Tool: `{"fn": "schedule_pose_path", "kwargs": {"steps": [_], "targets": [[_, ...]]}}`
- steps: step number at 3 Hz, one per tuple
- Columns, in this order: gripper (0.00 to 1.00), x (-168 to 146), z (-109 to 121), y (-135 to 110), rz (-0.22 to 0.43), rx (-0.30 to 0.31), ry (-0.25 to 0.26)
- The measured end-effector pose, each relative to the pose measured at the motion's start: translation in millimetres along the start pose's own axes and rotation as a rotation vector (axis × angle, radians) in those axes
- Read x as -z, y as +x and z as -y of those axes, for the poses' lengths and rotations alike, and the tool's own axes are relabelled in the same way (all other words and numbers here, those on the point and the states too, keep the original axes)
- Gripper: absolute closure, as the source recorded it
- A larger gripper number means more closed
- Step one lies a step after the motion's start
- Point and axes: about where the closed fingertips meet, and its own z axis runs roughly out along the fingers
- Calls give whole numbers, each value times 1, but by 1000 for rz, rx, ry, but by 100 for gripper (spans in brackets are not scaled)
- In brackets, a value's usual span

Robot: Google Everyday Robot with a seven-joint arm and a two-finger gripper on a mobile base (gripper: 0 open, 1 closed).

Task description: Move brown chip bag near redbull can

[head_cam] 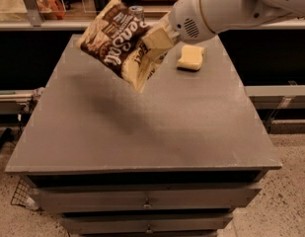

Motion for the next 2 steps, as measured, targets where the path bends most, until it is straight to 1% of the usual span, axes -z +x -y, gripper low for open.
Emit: {"fn": "schedule_pose_path", "kwargs": {"steps": [1, 2], "targets": [[100, 0, 28, 3, 43, -40, 52], [100, -2, 53, 21, 61, -101, 104]]}}
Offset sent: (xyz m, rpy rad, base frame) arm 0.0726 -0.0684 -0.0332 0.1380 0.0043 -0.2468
